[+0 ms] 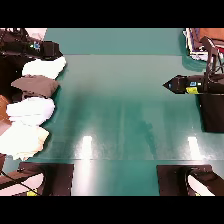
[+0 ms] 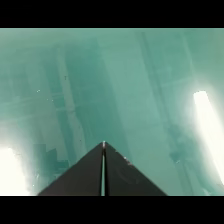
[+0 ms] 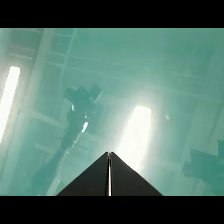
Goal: Fold the shirts.
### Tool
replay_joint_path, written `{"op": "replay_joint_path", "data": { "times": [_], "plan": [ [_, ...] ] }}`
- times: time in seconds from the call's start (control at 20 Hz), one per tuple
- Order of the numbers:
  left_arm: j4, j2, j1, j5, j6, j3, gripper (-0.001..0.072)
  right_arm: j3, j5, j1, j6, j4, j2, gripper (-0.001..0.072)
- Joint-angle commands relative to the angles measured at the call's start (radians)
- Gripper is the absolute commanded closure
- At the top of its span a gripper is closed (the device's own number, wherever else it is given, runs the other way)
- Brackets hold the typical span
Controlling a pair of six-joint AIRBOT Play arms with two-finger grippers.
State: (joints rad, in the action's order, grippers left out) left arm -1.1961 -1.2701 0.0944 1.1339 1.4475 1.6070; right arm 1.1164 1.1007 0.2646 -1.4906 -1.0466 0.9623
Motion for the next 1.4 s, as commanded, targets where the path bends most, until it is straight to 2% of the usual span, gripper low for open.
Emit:
{"op": "replay_joint_path", "data": {
  "times": [0.0, 0.6, 0.7, 0.75, 0.8, 0.85, 0.95, 1.0, 1.35],
  "plan": [
    [0.0, 0.0, 0.0, 0.0, 0.0, 0.0, 0.068, 0.001, -0.013, 0.001, -0.001, 0.0, -0.001, 0.0692],
    [0.003, 0.0, 0.0, -0.001, 0.003, 0.0, 0.0679, 0.001, -0.013, 0.001, -0.001, 0.0, -0.001, 0.0692],
    [-0.009, -0.002, 0.0, -0.042, -0.027, 0.0, 0.0678, 0.001, -0.013, 0.002, -0.001, 0.0, -0.001, 0.0692],
    [-0.053, -0.003, 0.0, -0.079, -0.043, 0.0, 0.0494, 0.001, -0.013, 0.002, -0.001, 0.0, -0.001, 0.0692],
    [-0.121, -0.01, 0.0, -0.12, -0.031, 0.0, 0.0138, 0.001, -0.013, 0.002, -0.001, 0.0, -0.001, 0.0692],
    [-0.2, -0.023, 0.0, -0.158, 0.006, 0.0, 0.0085, 0.001, -0.014, 0.001, -0.001, -0.001, -0.001, 0.0692],
    [-0.369, -0.069, -0.007, -0.205, 0.086, 0.0, 0.0082, 0.0, -0.028, -0.003, -0.001, 0.0, -0.001, 0.0692],
    [-0.404, -0.106, -0.019, -0.222, 0.101, 0.0, 0.0083, 0.0, -0.03, -0.003, -0.001, -0.001, -0.001, 0.0692],
    [-0.405, -0.404, -0.16, -0.362, 0.135, 0.0, 0.0083, 0.0, -0.035, -0.003, 0.0, -0.002, -0.001, 0.0692]
  ]
}}
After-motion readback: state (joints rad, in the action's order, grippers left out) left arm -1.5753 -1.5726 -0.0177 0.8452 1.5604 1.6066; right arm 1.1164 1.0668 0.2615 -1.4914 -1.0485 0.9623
